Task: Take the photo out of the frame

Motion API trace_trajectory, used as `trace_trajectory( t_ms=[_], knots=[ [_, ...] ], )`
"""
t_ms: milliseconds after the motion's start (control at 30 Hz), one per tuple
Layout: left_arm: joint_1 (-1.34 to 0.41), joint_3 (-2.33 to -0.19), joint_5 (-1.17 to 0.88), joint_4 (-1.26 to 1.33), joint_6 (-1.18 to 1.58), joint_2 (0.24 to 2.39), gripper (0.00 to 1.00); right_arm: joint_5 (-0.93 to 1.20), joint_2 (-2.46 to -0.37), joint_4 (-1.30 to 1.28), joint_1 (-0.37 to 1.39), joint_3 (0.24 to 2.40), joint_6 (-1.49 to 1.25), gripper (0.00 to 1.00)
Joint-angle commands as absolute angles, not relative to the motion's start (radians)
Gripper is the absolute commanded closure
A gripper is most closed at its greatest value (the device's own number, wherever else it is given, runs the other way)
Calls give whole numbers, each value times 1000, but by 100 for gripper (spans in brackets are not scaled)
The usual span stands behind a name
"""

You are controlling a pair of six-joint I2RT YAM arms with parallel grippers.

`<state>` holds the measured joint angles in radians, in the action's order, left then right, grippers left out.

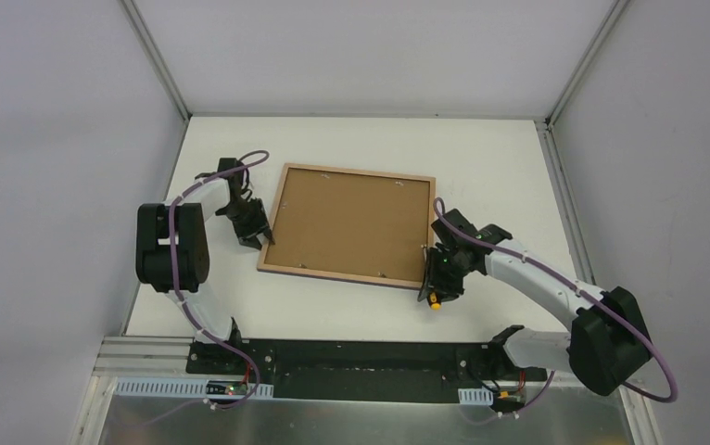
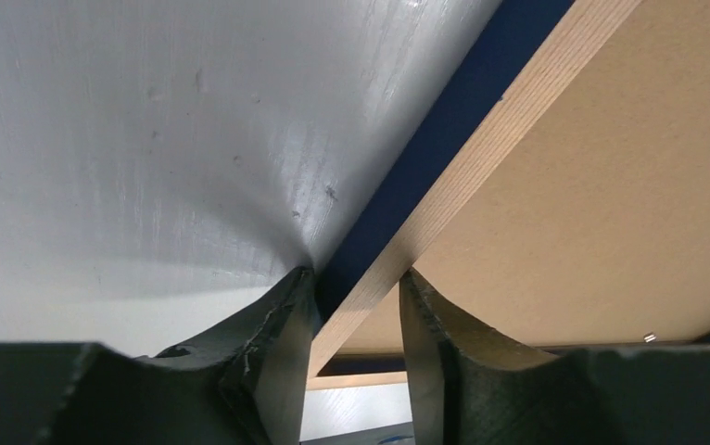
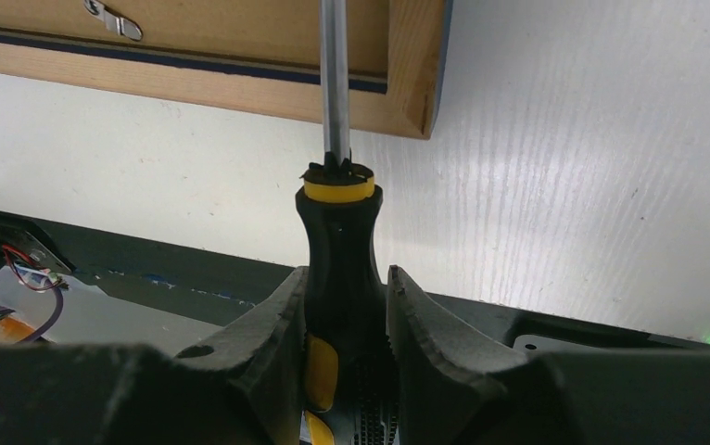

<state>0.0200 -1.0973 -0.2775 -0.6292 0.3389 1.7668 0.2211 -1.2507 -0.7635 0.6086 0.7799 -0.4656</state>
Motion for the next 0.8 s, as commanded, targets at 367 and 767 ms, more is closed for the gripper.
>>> trace_trajectory(
  t_ms=[367,767],
  knots=[
    [9,-1066,-329,-620,399,1736,50,123,-1293,-811,623,806,-536,100],
    [10,-1065,-278,-643,365,1766,87,64,-1429,-795,612,907,-435,100]
  ],
)
